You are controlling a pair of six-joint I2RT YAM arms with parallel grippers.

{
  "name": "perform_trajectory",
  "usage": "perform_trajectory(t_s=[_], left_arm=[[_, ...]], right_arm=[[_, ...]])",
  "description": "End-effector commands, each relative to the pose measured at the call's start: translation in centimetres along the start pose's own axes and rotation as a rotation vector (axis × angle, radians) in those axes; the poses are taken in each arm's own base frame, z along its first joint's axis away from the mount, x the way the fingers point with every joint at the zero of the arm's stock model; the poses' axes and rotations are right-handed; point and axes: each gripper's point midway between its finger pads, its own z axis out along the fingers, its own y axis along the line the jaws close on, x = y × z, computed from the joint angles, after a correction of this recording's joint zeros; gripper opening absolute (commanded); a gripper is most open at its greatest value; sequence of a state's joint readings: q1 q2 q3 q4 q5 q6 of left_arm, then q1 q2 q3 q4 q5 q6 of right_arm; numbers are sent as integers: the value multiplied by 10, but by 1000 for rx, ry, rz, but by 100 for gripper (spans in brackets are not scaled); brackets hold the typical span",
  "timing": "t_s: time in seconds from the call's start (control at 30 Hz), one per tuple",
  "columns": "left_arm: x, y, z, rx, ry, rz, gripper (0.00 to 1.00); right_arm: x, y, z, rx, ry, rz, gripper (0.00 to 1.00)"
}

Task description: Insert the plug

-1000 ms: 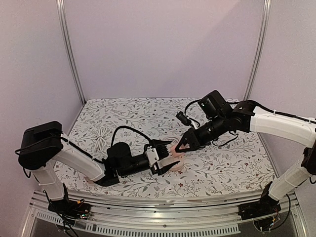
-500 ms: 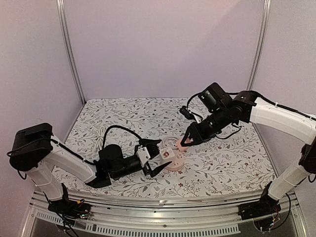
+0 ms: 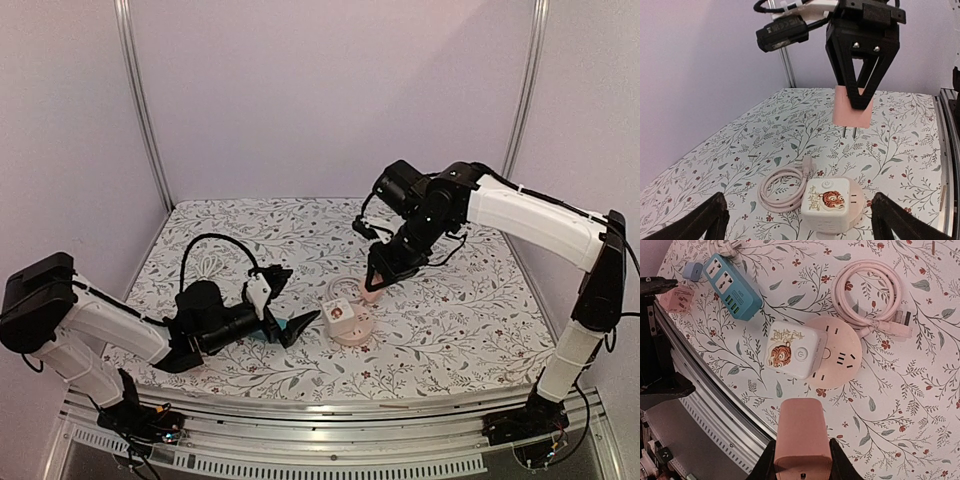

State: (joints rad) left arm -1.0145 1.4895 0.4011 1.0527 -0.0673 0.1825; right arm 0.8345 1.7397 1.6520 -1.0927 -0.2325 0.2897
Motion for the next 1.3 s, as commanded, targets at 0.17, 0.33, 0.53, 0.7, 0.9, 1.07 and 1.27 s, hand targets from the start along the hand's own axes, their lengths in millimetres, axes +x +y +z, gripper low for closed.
perform_trajectory(t_s=[0.17,0.33,0.53,0.7,0.9,1.07,1.27], left_arm=[[24,15,-11,-30,67,-113,99],[28,14,-12,-8,72,-138,96],[31,15,-12,-2,73,-152,95],[31,12,-12,18,69,-159,94],[33,11,-11,25,71,-162,93],[33,10,-11,30,71,-161,93],[34,9,-10,34,74,-161,92]], right_arm=[[1,-22,14,145,104,-1,0],[-2,-29,37,175,149,13,0],[-8,-33,61,186,182,25,0],[-9,-35,75,184,208,35,0],[-7,-41,88,195,233,46,0],[-7,-42,95,194,241,48,0],[-6,-44,100,200,250,49,0]])
